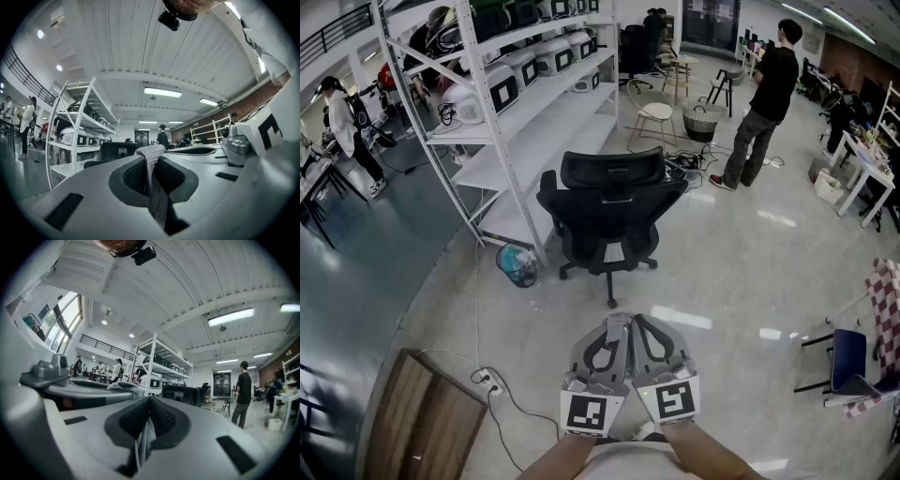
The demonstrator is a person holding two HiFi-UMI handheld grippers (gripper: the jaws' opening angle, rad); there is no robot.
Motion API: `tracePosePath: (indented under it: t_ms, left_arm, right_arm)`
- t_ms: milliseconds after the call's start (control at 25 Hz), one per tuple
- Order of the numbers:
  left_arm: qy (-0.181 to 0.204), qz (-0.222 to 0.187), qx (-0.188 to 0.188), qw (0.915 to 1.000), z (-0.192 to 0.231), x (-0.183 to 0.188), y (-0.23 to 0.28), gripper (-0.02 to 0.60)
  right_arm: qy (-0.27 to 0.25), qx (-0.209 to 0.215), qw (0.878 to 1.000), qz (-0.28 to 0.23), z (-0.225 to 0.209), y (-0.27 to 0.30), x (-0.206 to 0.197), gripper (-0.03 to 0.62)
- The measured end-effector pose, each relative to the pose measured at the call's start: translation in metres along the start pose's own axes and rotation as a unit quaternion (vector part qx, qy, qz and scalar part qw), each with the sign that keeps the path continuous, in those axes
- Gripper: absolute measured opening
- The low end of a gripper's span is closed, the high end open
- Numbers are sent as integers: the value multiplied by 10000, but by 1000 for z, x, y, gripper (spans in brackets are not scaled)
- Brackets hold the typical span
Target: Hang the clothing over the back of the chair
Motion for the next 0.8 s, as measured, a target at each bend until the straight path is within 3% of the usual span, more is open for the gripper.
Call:
tracePosePath:
  t_ms: [800]
  left_arm:
    - [-82,57,65,9999,1,-4,-4,35]
  right_arm:
    - [143,192,9997,-6,6,-2,-4,15]
Point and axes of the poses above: the fingertips, and each gripper's own axes: y forward along the fingers, z to its left, x out of its top, the point moved 7 cm from there along -y, backward along the fingers, and after that the axes turned 10 degrees about x, right-handed, at the moved point
